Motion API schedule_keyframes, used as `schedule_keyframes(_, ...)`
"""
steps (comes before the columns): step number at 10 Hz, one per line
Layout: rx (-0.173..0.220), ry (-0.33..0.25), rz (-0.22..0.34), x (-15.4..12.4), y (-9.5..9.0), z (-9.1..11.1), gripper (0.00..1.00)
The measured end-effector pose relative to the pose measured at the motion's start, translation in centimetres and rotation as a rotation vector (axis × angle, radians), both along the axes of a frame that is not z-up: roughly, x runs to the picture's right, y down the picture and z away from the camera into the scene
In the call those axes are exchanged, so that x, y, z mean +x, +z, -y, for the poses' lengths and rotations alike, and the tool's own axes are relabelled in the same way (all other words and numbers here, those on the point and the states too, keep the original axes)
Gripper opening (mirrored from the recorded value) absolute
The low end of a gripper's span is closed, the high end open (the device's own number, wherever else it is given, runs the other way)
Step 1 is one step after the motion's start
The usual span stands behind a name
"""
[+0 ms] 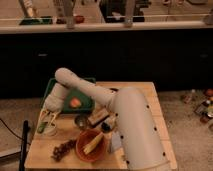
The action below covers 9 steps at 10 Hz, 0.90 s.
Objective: Place pepper in paper cup
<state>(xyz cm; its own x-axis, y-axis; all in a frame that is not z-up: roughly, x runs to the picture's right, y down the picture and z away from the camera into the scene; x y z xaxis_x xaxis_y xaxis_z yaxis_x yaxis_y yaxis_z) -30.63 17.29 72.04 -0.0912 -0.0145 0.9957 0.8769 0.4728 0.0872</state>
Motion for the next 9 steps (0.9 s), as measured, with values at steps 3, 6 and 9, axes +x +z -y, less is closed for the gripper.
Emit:
schedule_keyframes(3, 0.004, 0.005, 0.009, 0.1, 0.0, 0.1, 0.80)
schedule_keyframes(6, 0.017, 0.018, 0.009, 0.4, 0.0, 0.4, 0.80)
schedule_keyframes(9, 0.034, 0.049, 0.004, 1.1, 0.3, 0.9, 0.80)
